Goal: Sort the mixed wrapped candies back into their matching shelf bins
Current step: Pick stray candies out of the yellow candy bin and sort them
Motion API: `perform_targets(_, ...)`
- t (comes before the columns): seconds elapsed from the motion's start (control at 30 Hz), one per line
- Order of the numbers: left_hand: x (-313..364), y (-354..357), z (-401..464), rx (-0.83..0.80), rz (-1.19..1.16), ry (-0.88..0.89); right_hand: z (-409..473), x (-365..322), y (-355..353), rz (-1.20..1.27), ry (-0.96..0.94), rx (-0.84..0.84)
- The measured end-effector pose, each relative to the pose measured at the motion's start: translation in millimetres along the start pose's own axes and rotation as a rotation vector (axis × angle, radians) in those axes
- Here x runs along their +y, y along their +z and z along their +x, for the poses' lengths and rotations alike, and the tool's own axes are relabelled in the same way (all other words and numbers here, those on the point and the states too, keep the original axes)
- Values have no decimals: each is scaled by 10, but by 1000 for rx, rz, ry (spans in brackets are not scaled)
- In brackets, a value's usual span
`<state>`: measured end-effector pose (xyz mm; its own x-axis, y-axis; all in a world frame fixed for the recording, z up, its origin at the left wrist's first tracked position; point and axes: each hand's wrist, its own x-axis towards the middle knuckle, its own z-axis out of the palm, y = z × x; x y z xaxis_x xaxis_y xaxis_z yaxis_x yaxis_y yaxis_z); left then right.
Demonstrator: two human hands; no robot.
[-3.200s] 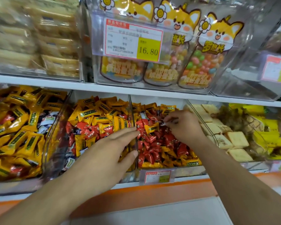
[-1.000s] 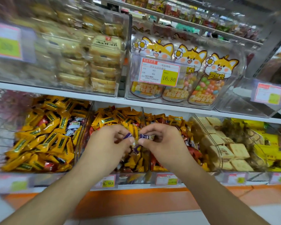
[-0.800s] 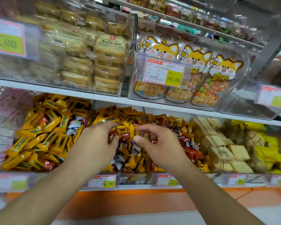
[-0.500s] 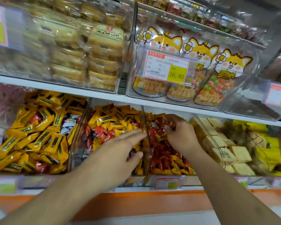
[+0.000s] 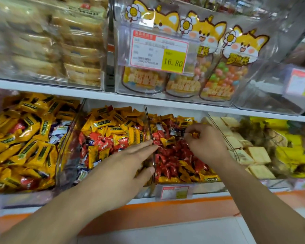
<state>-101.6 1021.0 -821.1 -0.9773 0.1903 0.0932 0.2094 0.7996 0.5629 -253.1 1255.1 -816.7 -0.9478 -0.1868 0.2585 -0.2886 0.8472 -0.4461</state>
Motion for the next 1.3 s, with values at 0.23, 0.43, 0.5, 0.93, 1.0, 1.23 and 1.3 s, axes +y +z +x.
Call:
perform_targets(0.23,-30,5,-31,-18,-23,0,194,-143,194,36,-51,-145)
perform_targets(0.43,-59,-4,-24,-36,-23,-9,321,-144,369,-52,-33,-175)
perform_targets(0.5,-55,-4,-25,-41,-27,-14,315,-125,371,-46,-42,-153)
perform_targets(0.93,-3,-36,-18,-32,-46,-50,105,-22,116,185,22,87)
perform_targets(1.0,18,-57,-10,42,-36,-56,-4,-89,13,276,37,85)
perform_targets(1.23,95,-200,-39,236,-413,-184,-427,-826,-166,646,-24,-63)
perform_targets(1.3,133,-256,-69,232,-541,-218,-527,-1033,-88,707,-61,-141)
